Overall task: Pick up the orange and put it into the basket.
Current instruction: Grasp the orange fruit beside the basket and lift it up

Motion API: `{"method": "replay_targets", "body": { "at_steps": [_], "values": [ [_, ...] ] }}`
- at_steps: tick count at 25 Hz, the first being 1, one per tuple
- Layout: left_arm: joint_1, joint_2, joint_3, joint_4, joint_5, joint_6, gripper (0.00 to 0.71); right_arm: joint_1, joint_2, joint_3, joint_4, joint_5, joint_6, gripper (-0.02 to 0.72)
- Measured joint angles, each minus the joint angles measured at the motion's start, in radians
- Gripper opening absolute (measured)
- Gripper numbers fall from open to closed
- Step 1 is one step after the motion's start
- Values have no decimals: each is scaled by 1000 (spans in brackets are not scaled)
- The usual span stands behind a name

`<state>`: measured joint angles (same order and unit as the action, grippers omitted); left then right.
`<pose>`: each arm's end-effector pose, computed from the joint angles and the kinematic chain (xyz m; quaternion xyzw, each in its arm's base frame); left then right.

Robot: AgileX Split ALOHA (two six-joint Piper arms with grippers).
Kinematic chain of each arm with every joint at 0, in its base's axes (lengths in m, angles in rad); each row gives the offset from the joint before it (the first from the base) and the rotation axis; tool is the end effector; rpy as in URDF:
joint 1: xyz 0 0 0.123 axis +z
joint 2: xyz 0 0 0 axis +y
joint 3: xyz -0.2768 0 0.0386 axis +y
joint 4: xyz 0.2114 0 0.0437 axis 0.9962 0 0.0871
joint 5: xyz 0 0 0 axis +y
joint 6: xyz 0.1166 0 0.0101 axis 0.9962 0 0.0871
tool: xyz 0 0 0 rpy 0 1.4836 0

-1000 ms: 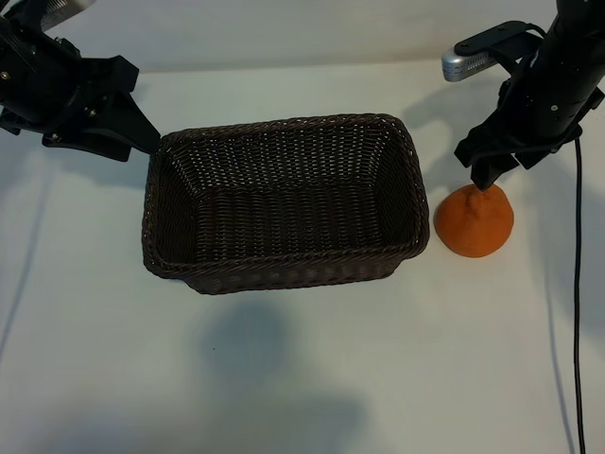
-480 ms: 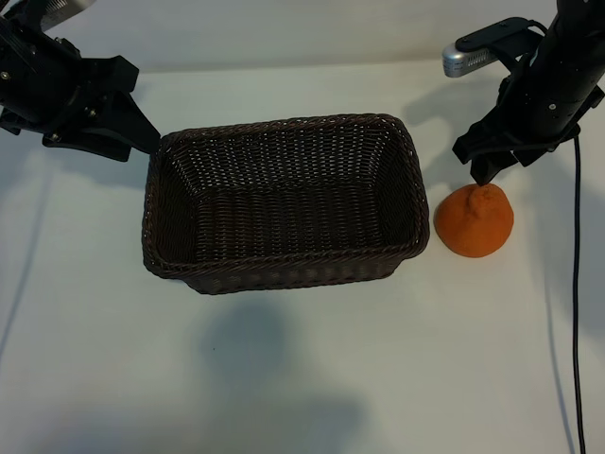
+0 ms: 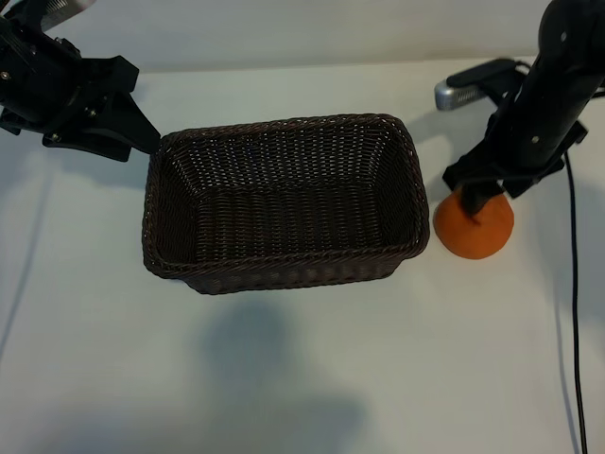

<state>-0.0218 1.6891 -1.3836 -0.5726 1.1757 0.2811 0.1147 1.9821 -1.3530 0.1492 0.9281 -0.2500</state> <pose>0.3086 -0.0653 0.2730 0.0599 0.9575 -0.2560 0.1188 0.3510 0.0545 0.1567 -0.1397 0.9870 0.0583 0.0543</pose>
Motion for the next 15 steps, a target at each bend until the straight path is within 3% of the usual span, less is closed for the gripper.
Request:
{"method": "replay_targets", "body": {
  "at_steps": [9, 12, 14, 15],
  "values": [
    [0, 0, 0, 0, 0, 0, 425, -1, 22, 23, 5, -22, -2, 525],
    [0, 0, 0, 0, 0, 1, 425, -1, 22, 21, 4, -17, -2, 360],
    [0, 0, 0, 0, 0, 1, 425, -1, 22, 21, 4, -8, -16, 170],
    [0, 0, 0, 0, 0, 1, 425, -2, 22, 19, 5, -5, -24, 122]
  ]
}}
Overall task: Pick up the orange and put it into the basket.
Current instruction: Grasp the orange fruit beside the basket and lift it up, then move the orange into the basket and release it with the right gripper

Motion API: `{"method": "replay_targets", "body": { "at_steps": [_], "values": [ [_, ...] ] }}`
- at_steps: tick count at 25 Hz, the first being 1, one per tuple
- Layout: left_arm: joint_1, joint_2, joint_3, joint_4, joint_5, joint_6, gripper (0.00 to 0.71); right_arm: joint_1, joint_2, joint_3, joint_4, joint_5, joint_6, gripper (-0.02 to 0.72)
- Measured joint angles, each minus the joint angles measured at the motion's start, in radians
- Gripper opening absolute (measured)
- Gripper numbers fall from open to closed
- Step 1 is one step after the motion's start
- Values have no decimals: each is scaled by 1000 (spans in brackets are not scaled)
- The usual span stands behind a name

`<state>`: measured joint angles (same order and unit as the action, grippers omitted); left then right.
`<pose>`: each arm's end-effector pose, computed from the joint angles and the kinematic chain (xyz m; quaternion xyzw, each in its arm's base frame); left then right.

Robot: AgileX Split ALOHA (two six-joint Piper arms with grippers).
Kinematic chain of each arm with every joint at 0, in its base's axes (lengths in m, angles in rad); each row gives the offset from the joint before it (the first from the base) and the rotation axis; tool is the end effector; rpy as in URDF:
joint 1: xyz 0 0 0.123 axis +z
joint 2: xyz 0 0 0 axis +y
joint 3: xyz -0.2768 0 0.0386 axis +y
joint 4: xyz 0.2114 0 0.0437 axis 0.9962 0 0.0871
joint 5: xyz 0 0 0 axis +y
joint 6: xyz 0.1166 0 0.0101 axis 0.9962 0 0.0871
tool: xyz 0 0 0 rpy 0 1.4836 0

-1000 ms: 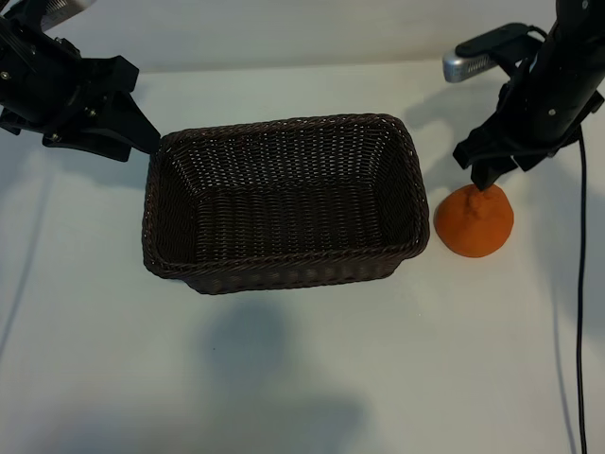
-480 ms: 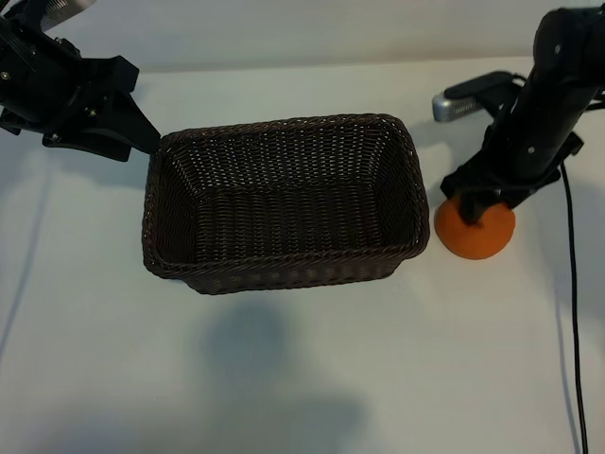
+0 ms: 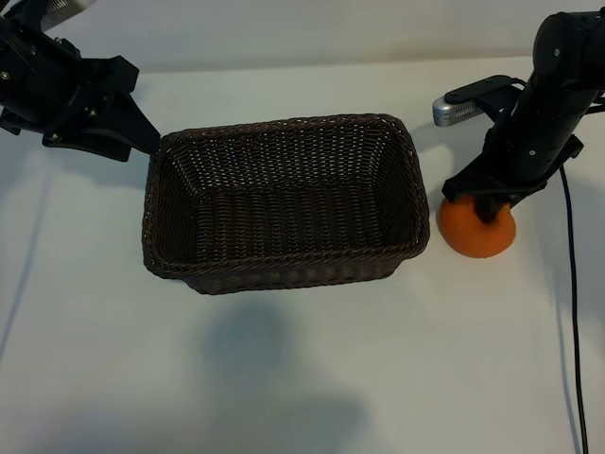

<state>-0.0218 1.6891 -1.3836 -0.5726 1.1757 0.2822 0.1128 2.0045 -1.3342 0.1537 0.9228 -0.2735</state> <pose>0.3086 -0.0653 0.2730 0.0604 0.9574 -0.2560 0.1189 0.3484 0.0539 0.1450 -0.1478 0.9865 0.0599 0.0373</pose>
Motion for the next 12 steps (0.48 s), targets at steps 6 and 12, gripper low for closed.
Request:
{"method": "replay_targets", "body": {
  "at_steps": [6, 12],
  "values": [
    [0, 0, 0, 0, 0, 0, 425, 0, 0, -26, -1, 47, -9, 89],
    [0, 0, 0, 0, 0, 0, 425, 0, -38, -114, -7, 181, -25, 87]
  ]
}}
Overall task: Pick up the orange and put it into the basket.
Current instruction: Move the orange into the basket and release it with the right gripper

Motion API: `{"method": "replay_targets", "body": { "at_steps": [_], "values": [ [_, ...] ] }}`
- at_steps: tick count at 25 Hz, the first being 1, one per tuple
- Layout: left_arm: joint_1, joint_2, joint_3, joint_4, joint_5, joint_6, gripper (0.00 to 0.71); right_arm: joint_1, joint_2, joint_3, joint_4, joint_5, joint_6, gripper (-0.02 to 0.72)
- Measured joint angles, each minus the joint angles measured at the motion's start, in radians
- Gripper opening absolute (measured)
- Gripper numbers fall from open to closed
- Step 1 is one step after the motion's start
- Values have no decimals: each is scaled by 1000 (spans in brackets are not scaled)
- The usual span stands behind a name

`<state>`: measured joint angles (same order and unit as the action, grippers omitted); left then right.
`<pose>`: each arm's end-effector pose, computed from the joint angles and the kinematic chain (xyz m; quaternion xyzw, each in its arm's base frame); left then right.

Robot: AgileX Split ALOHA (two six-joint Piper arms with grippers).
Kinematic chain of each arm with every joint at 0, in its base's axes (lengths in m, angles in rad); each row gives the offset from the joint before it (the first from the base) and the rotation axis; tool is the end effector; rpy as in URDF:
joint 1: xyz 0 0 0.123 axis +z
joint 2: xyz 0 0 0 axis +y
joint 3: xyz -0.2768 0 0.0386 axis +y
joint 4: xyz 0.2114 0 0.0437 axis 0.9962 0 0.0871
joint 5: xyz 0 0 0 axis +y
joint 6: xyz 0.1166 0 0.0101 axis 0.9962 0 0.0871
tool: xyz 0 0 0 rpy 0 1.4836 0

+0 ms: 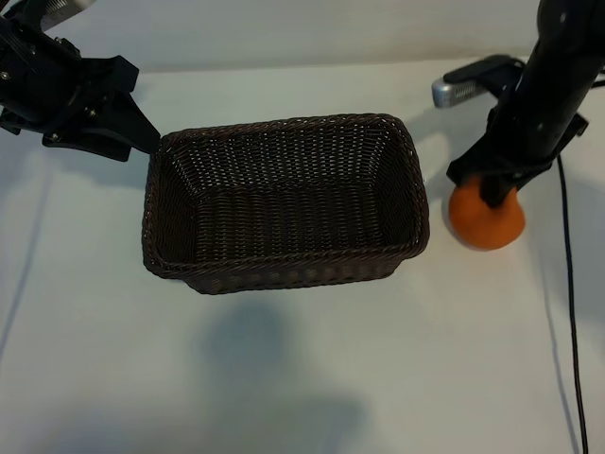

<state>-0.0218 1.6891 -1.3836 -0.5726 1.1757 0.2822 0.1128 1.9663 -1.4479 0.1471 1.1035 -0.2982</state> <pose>0.3086 -0.0653 0.2730 0.0604 0.9574 -0.2560 0.1189 0.3482 0.0549 0.1808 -0.1722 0.9827 0.0642 0.0240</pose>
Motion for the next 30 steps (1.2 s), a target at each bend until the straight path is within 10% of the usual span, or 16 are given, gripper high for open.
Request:
{"method": "replay_targets", "body": {
  "at_steps": [30],
  "values": [
    [0, 0, 0, 0, 0, 0, 425, 0, -238, -28, 91, 65, -10, 74]
  ]
}}
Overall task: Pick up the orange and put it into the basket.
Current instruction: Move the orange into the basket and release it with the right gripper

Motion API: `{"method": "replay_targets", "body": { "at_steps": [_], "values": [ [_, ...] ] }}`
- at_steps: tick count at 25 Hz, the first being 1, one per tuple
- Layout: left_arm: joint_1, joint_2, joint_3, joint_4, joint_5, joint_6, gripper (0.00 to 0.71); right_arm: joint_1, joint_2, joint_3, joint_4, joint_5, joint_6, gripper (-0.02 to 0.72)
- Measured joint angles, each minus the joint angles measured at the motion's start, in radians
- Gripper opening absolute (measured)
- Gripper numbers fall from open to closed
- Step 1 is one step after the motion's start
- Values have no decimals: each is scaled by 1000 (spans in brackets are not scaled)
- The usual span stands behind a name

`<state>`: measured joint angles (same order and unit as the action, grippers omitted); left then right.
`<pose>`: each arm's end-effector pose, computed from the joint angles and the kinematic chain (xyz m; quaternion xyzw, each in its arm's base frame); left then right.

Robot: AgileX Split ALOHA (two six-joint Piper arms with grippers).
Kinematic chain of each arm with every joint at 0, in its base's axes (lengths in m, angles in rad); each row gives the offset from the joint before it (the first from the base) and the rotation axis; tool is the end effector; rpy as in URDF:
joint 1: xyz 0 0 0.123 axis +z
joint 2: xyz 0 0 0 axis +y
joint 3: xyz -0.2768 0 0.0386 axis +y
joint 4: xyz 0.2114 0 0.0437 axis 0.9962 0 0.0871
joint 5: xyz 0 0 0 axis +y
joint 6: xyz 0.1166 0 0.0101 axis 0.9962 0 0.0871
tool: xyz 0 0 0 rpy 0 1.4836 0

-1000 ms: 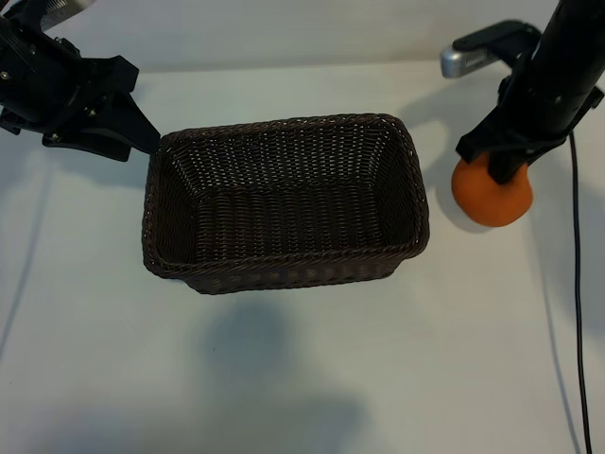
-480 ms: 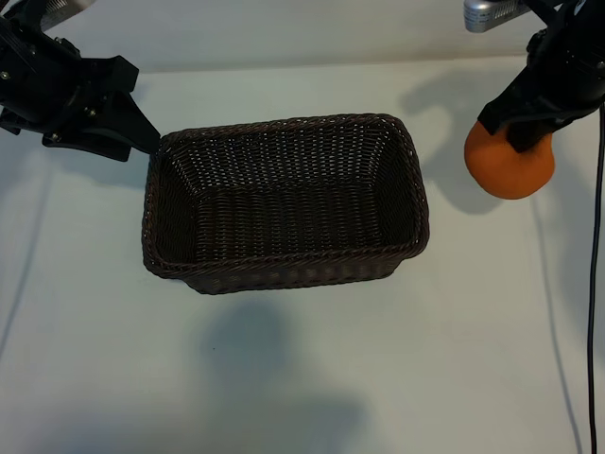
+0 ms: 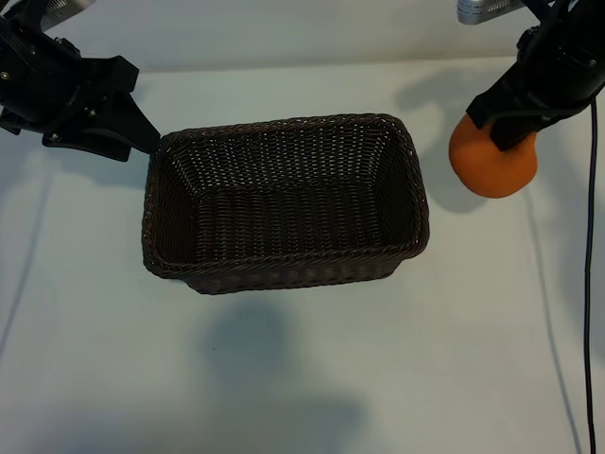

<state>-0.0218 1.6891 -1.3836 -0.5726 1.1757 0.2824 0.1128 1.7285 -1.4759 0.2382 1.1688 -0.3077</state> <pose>0.3086 -0.0653 0.2730 0.0605 0.9574 -0.2559 0.1190 0.3201 0.0618 0.2690 -0.1733 0.9712 0.1021 0.1277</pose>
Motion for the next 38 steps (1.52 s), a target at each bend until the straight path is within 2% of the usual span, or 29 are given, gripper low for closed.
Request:
{"method": "replay_targets", "body": {
  "at_steps": [6, 11, 26, 38],
  "values": [
    [0, 0, 0, 0, 0, 0, 425, 4, 0, -21, 61, -1, -18, 72],
    [0, 0, 0, 0, 0, 0, 425, 69, 0, -63, 64, -28, -19, 72],
    [0, 0, 0, 0, 0, 0, 425, 340, 2, -70, 67, -230, -22, 72],
    [0, 0, 0, 0, 0, 0, 425, 350, 46, -71, 60, -265, -22, 72]
  ]
}}
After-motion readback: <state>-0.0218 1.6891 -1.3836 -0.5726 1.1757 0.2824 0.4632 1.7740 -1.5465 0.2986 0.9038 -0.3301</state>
